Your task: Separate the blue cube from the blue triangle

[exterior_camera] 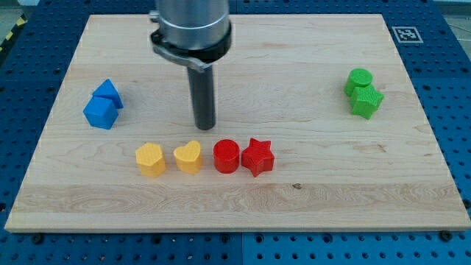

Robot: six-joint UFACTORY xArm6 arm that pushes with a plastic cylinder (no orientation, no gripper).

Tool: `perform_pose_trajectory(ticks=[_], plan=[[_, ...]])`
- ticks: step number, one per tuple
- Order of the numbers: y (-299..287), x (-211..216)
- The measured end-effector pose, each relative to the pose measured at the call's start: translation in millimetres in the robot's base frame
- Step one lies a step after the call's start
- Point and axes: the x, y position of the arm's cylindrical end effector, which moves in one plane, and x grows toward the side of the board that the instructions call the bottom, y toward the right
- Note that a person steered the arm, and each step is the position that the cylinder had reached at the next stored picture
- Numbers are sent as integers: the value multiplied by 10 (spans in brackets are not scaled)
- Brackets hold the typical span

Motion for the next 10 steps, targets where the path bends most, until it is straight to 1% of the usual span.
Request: perform_pose_trajectory(ticks=[1, 2, 4, 5, 6, 7, 8, 9, 10], plan=[[-411, 135], [-726, 162], [-1608, 162], [-1939, 72], [-1946, -175], [-1763, -289], [-1634, -243], [-1634, -3], [-1602, 79]])
